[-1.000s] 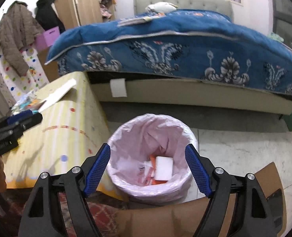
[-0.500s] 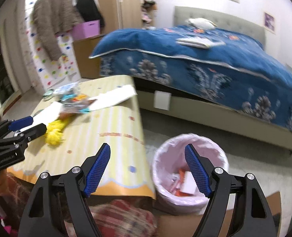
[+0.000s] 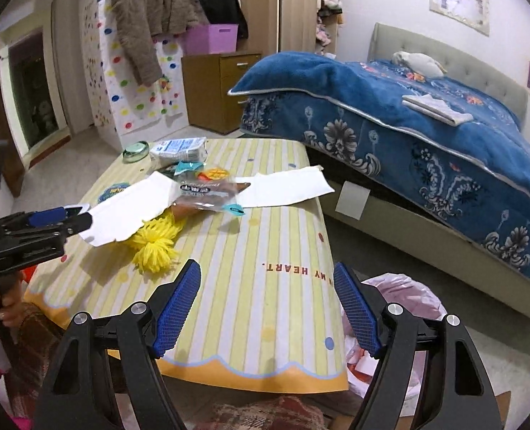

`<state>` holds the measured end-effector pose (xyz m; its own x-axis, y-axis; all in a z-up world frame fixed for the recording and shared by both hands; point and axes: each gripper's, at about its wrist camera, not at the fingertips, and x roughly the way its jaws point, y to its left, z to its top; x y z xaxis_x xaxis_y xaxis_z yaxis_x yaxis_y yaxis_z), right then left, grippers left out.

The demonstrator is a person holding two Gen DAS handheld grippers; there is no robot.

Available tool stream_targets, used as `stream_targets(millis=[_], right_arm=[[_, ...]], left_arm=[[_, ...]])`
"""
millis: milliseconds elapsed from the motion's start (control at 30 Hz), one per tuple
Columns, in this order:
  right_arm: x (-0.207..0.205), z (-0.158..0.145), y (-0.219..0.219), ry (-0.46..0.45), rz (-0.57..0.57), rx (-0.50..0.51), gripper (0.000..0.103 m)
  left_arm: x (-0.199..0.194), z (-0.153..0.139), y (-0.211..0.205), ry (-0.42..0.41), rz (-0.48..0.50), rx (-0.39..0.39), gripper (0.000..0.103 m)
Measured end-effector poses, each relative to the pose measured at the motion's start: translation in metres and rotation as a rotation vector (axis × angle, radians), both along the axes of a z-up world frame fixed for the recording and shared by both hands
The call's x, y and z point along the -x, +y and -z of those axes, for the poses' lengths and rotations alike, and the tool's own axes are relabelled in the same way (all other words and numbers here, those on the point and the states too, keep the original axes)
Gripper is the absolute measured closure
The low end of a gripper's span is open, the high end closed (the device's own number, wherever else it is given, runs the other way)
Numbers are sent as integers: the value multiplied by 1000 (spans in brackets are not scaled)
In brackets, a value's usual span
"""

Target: Collect trash

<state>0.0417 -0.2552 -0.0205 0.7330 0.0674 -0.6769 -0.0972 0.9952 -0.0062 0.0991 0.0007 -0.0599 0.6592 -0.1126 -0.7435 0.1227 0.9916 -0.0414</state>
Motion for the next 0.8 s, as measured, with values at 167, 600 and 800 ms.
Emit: stream_targets(millis=[167, 600, 800], right_arm=[[-2, 4, -6, 19, 21, 4, 28], [-1, 12, -9, 39, 21, -1, 28], [0, 10, -6, 40, 6, -1, 28]], left_arm=[[-3, 22, -8, 36, 22, -46, 36], [9, 17, -16, -7, 49, -122, 82], [25, -11, -4, -47, 55, -36, 96]])
